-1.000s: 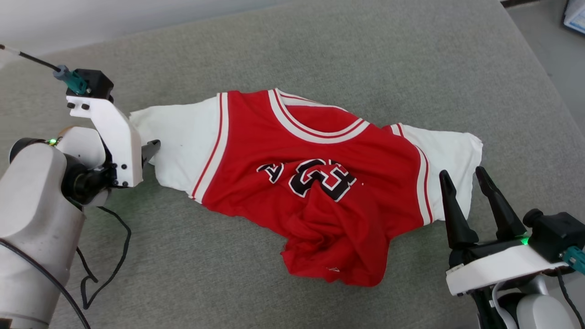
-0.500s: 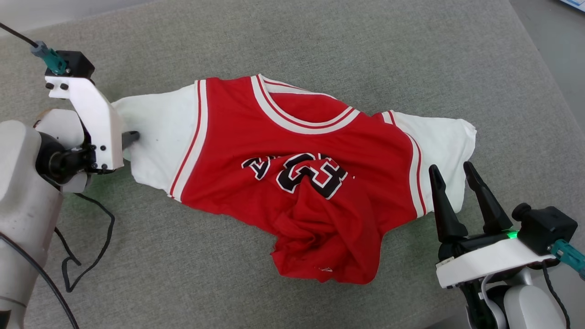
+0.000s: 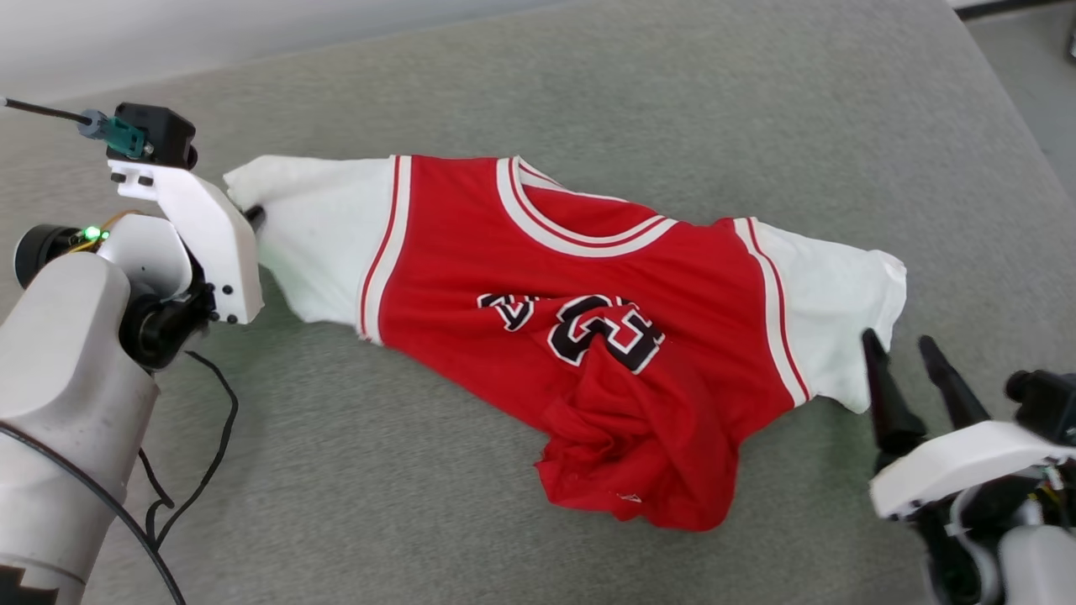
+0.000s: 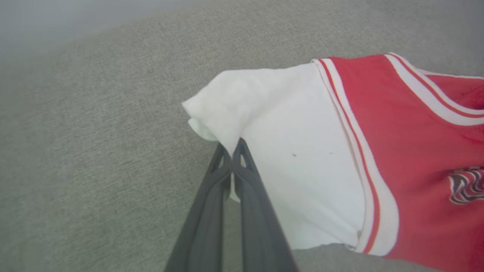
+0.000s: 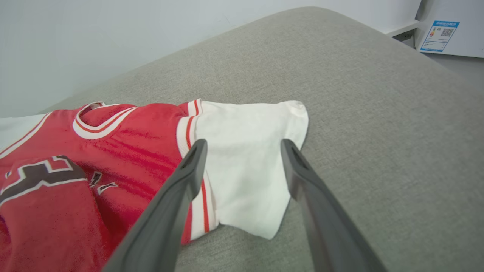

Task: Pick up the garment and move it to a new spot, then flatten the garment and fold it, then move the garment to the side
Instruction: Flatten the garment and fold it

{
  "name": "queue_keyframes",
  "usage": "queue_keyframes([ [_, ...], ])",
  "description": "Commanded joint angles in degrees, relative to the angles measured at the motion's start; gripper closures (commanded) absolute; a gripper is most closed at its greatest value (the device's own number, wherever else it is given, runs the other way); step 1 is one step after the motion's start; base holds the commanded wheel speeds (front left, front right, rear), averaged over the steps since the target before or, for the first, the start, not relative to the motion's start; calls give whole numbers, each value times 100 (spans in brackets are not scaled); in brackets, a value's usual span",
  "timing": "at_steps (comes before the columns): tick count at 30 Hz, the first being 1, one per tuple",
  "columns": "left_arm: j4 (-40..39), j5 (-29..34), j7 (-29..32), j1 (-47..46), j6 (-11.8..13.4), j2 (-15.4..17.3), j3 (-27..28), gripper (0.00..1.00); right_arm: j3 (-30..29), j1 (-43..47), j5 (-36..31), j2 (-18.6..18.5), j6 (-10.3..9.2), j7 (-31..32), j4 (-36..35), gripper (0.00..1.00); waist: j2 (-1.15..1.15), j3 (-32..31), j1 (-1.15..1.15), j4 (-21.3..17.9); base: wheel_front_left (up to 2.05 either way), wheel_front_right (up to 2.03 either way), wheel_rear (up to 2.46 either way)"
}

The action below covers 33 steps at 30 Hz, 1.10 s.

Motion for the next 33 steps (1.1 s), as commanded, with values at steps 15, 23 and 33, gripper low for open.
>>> queue_keyframes([
  [15,-1832,76,-443,546,468,165,110,100,-762,-1419,34,-1015,0,2522,1425,0,0,-7,-1,935,0,0,0],
  [23,-2474,-1,-325,582,548,196,96,100,-708,-2303,-134,-1080,0,3053,2325,0,0,273,-1,1207,0,0,0],
  [33,-2635,-56,-302,642,562,238,91,100,-669,-2435,-275,-749,1,3952,3394,100,0,378,-1,1344,0,0,0],
])
